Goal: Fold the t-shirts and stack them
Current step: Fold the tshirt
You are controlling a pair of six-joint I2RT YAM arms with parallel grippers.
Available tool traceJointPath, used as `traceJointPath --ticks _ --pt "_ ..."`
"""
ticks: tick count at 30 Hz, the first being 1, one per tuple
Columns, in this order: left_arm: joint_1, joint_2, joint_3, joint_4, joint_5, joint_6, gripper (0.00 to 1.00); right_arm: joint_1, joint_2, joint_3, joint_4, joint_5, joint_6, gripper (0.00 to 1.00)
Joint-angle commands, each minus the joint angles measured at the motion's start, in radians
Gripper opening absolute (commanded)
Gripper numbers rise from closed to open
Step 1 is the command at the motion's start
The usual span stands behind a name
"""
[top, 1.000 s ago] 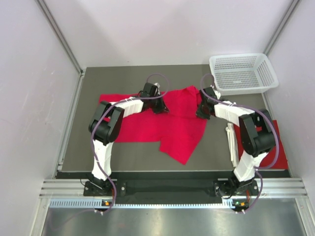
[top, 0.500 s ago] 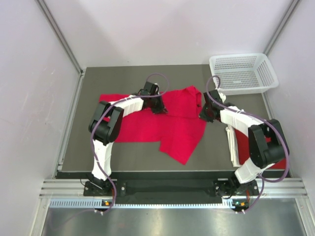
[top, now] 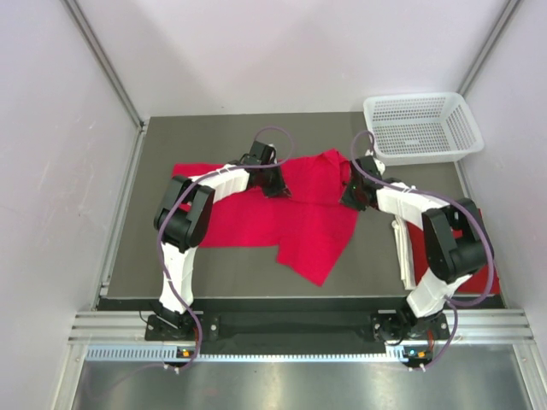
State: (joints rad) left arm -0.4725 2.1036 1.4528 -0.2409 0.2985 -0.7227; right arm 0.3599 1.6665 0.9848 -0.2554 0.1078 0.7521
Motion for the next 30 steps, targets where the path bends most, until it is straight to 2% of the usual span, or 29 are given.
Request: traceJointPath --ticks 1,22,25,30 --pt "-0.005 0.002 0.035 0.002 0.016 0.016 0.0 0.01 0.044 0.06 0.045 0.006 -0.005 0.23" --pt "-0.006 -0.002 0.029 0.006 0.017 0.005 0.0 0.008 0.122 0.087 0.059 0.035 0.009 0.23" --pt "-0.006 0.001 0.031 0.006 0.018 0.003 0.0 0.01 0.124 0.089 0.064 0.033 0.009 0.2" --pt "-0.005 0.001 0.031 0.008 0.017 -0.001 0.0 0.01 0.118 0.092 0.064 0.035 0.0 0.02"
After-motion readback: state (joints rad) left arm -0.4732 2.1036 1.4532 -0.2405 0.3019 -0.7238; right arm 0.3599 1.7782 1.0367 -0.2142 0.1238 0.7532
